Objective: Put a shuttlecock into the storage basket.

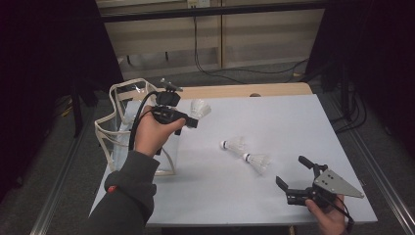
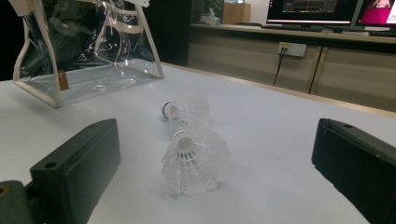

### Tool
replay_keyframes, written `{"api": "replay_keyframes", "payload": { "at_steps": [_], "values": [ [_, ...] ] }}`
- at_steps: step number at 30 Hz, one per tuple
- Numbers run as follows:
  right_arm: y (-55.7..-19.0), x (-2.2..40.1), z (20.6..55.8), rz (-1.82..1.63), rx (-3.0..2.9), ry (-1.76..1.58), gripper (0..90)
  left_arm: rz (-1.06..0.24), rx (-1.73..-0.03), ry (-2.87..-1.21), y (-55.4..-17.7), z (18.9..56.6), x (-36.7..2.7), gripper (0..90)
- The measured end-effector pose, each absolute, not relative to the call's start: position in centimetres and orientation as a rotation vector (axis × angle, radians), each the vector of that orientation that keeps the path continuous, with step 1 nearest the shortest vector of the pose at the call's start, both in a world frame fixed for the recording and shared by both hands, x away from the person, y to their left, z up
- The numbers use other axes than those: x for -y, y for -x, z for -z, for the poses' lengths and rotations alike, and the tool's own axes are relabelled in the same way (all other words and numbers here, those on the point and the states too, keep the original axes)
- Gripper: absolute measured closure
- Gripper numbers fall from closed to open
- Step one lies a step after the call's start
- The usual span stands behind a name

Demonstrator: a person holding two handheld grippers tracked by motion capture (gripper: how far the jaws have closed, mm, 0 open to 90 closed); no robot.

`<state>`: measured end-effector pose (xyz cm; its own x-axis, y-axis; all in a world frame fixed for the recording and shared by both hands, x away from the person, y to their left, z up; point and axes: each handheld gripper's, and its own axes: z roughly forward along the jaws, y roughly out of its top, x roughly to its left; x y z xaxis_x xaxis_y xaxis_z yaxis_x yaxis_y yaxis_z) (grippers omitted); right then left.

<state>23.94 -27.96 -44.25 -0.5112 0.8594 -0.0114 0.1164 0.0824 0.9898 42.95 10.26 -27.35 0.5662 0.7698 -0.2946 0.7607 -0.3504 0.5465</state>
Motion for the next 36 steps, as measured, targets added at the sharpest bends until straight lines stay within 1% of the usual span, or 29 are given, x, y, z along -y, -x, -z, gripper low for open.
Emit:
{"api": "replay_keyframes", "payload": {
  "at_steps": [36],
  "values": [
    [-23.9,28.0,44.2,-1.484,-1.72,-0.968,1.1,-0.058,-1.277,-2.123,-44.1,25.9,-11.1,65.8]
  ]
}}
